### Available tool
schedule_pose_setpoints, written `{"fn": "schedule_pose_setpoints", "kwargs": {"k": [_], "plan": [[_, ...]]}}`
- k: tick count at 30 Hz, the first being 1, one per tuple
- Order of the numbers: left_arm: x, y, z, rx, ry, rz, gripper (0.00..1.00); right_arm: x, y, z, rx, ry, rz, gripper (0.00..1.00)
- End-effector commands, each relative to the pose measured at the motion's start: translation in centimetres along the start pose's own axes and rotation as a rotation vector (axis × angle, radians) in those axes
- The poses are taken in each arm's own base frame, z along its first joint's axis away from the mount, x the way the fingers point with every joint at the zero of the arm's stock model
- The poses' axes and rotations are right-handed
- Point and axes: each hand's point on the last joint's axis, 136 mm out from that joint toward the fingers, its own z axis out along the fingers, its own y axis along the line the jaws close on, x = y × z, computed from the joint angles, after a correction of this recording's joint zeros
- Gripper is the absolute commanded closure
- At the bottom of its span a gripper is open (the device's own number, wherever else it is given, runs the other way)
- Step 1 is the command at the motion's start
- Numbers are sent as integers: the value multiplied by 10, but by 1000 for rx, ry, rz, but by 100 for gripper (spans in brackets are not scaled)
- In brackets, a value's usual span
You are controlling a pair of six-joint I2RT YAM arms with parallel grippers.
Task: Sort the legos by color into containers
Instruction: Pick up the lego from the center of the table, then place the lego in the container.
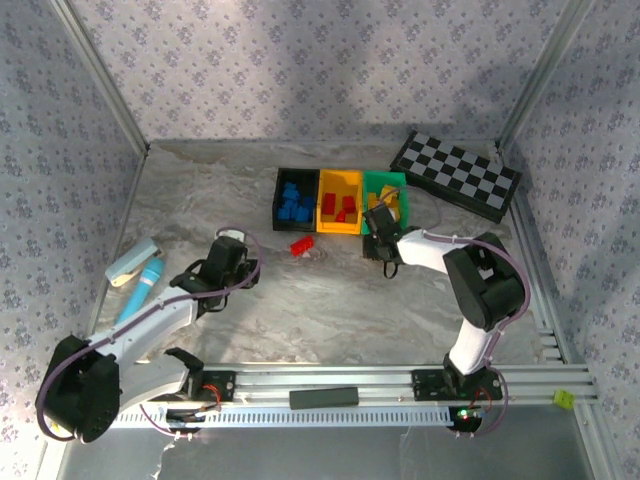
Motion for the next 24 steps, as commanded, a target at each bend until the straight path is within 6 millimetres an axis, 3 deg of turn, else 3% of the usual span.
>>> {"fn": "schedule_pose_setpoints", "kwargs": {"k": [1,8,11,17,20,24], "plan": [[-8,0,-2,17,-44,-30,33,2,5,-6,21,24,-24,69],[-7,-2,-1,37,-48,-40,33,-37,42,-62,-35,-149,-57,68],[-7,-1,0,36,-49,-41,33,-61,61,-73,-77,-171,-55,66],[-8,7,-2,5,-60,-60,33,-111,97,-60,-104,-180,-64,58],[-9,8,-5,16,-71,-69,33,-131,103,-39,-68,-152,-73,49],[-8,10,-7,15,-77,-80,33,-146,108,-25,-62,-120,-67,45]]}}
